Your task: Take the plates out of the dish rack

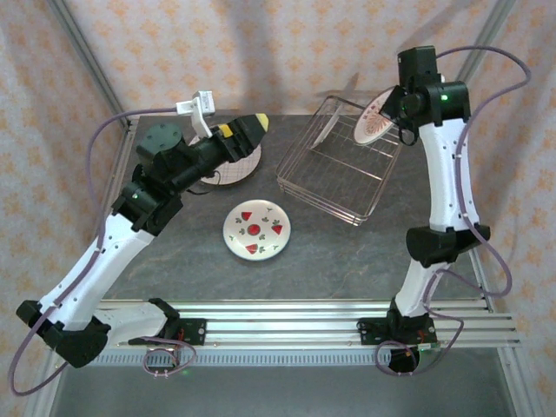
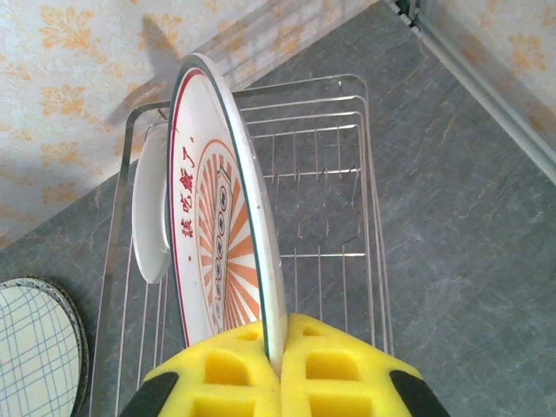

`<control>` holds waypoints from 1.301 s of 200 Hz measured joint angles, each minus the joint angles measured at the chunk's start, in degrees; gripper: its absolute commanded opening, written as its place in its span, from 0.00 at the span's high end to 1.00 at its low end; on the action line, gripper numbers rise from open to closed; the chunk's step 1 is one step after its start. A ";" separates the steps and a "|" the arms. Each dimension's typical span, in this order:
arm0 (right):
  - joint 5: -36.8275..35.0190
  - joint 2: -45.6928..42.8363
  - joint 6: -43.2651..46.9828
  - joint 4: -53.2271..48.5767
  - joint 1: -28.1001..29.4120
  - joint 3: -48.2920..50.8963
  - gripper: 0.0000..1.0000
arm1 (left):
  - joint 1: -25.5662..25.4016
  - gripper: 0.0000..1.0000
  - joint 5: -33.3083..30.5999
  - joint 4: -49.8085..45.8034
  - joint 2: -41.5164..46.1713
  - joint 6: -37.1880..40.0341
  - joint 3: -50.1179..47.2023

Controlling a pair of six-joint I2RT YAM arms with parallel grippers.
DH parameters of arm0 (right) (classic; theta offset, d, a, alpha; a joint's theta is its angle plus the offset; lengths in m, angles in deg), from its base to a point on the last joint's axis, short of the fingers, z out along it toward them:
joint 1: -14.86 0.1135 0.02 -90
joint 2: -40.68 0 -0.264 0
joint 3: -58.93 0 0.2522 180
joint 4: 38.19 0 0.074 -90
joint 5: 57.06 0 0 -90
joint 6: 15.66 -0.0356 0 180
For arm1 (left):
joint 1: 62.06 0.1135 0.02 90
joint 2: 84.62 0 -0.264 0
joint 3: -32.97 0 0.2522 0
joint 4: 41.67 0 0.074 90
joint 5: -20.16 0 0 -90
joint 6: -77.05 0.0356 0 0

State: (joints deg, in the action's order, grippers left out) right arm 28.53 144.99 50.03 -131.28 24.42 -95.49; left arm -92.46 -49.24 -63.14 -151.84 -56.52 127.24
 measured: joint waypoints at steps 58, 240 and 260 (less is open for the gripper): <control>0.31 -9.18 1.03 0.50 0.00 5.44 1.00 | -1.44 0.19 2.49 2.10 -8.94 -9.25 1.25; 20.35 -22.51 -3.34 10.12 -2.10 19.52 1.00 | -8.24 0.52 12.02 18.62 -36.61 -29.53 14.21; 22.95 -23.56 -5.09 12.50 -3.10 22.73 1.00 | -8.24 0.61 12.02 18.99 -36.65 -30.03 14.27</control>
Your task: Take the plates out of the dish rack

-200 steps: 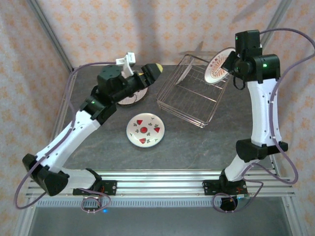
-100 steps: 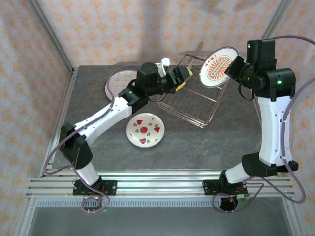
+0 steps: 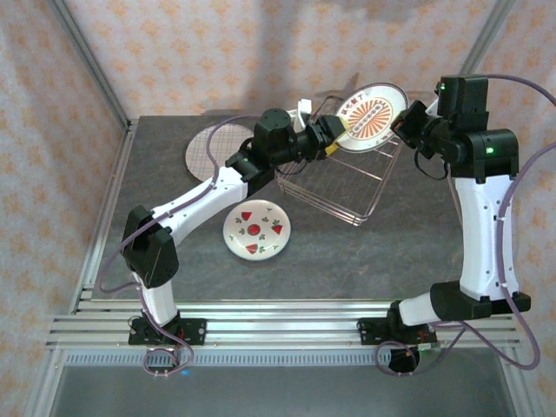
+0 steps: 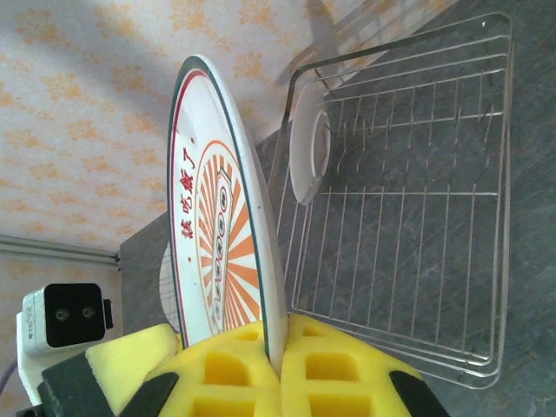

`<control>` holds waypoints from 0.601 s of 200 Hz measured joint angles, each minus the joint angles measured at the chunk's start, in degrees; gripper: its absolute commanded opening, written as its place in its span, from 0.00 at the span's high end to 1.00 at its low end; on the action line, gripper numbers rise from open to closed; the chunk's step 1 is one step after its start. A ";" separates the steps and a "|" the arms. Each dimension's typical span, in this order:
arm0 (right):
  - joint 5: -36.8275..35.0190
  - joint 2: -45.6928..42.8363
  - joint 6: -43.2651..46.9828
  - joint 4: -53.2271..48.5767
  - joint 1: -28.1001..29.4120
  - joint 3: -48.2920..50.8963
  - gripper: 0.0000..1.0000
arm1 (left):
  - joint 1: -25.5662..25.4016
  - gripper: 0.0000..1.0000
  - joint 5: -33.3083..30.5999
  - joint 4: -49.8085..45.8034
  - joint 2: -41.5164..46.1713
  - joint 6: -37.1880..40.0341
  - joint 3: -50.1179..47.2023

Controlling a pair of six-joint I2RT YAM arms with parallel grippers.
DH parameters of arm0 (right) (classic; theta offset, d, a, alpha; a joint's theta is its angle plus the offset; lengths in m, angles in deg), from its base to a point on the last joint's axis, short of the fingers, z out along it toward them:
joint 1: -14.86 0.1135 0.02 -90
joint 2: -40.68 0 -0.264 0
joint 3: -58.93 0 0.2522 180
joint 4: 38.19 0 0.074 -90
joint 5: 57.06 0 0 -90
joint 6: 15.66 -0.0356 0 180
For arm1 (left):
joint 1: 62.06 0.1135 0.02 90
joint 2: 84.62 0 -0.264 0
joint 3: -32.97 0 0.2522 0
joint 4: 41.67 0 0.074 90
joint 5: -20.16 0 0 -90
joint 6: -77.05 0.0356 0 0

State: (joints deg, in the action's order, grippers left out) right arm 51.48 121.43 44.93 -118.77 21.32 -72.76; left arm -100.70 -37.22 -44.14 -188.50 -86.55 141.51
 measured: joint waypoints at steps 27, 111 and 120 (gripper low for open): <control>3.30 -1.77 -2.89 3.76 -2.08 4.61 1.00 | 0.00 0.78 -0.07 -0.02 0.00 -0.20 0.00; 6.69 -3.37 -3.78 7.13 -3.28 8.87 0.62 | 0.81 1.00 -1.11 0.92 0.13 -2.82 0.11; 7.28 -3.37 -3.02 7.26 -3.23 8.85 0.53 | 0.81 1.00 -1.07 0.44 0.28 -2.36 0.11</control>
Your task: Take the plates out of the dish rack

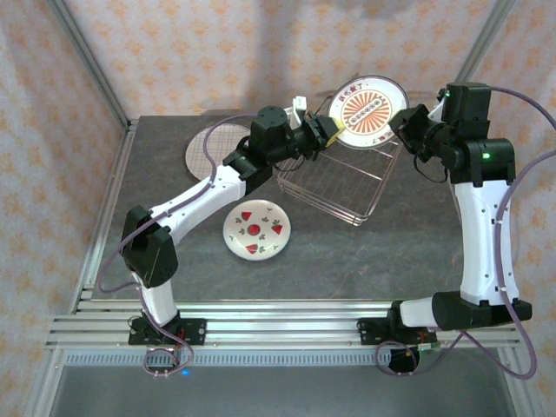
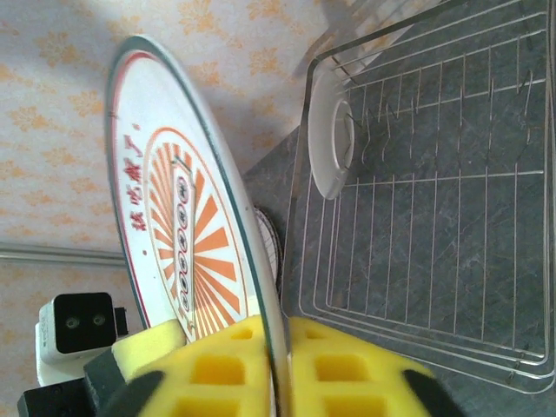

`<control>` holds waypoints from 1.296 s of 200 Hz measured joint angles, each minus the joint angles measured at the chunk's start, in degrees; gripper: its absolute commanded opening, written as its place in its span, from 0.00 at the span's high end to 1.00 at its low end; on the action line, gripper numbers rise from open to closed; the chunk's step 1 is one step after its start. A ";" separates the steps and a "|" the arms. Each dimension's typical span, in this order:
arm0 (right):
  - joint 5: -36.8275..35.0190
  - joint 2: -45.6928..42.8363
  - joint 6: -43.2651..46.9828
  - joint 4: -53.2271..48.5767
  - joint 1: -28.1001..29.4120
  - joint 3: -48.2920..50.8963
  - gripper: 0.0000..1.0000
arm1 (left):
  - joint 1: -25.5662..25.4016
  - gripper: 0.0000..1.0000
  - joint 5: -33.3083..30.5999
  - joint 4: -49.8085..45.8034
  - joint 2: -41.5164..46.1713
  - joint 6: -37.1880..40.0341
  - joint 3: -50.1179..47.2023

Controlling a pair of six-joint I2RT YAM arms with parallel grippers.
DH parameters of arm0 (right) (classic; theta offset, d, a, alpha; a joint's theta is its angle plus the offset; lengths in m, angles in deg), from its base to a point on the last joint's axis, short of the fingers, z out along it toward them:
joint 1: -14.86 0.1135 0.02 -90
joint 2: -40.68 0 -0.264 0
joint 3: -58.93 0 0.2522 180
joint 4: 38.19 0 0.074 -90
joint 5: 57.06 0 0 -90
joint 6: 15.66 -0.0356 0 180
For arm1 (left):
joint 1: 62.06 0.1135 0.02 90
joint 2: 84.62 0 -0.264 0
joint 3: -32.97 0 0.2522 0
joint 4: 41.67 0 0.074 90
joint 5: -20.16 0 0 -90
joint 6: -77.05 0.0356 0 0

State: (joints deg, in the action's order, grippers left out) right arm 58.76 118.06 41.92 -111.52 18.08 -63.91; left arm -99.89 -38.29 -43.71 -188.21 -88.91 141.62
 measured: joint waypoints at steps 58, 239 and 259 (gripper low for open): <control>2.34 0.83 7.26 -0.70 0.00 -4.26 0.34 | 4.33 1.00 1.46 -3.91 7.74 2.51 -5.90; 14.23 -6.38 37.57 20.61 23.74 19.87 0.32 | 22.08 1.00 5.40 -28.37 51.36 17.88 -59.98; 14.84 -7.21 39.01 20.94 23.76 21.79 0.32 | 22.08 1.00 4.96 -25.14 51.36 18.01 -64.06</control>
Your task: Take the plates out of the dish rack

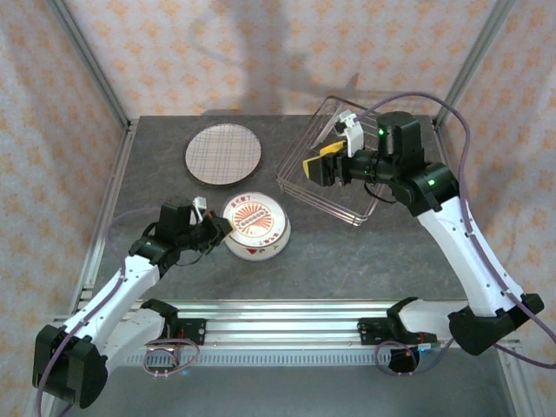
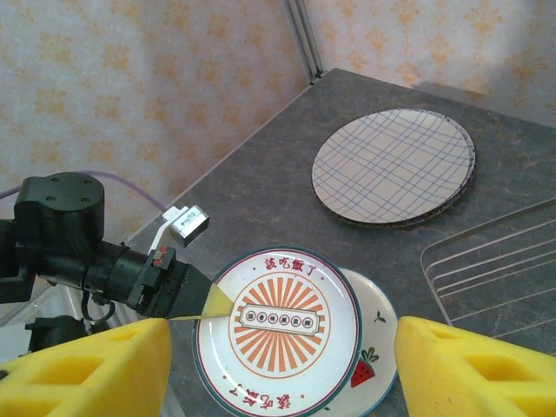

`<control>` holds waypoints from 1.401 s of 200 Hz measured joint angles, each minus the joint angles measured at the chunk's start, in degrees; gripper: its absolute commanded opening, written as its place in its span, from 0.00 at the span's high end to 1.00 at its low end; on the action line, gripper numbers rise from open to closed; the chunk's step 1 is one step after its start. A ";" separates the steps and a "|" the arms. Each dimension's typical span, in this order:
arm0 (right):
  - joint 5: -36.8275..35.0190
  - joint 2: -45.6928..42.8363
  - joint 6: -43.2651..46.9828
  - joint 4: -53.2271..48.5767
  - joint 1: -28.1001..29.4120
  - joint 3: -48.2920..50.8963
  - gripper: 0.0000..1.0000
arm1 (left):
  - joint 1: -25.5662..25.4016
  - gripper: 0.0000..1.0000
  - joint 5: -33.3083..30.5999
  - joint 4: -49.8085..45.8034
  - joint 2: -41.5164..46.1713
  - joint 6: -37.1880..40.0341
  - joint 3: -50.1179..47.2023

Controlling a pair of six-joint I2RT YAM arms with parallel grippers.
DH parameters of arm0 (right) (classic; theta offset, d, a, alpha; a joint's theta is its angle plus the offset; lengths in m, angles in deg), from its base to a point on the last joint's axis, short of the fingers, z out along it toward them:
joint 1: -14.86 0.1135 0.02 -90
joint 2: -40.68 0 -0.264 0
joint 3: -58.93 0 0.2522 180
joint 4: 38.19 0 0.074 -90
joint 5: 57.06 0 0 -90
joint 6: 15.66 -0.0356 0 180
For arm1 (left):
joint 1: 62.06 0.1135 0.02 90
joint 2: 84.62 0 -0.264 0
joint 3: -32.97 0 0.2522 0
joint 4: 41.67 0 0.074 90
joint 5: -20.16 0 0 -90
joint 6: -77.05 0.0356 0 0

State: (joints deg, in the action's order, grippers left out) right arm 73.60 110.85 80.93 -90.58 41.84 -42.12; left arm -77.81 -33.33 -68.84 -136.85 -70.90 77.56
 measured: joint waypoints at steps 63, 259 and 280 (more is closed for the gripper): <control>0.09 -0.37 1.62 0.07 0.61 1.70 0.32 | 0.00 1.00 -2.45 11.02 -3.56 0.00 -7.56; 0.59 -0.59 1.62 0.11 1.18 2.45 0.32 | 0.00 1.00 -3.78 23.28 -18.67 2.21 -8.87; 0.70 -0.59 1.62 0.11 1.27 2.45 0.32 | 0.00 1.00 -3.76 24.13 -19.26 2.49 -8.94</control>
State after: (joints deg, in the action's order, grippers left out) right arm 74.30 110.26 82.55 -90.47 43.11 -39.67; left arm -77.81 -37.09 -44.71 -156.10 -68.41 68.62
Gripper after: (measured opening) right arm 0.681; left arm 0.057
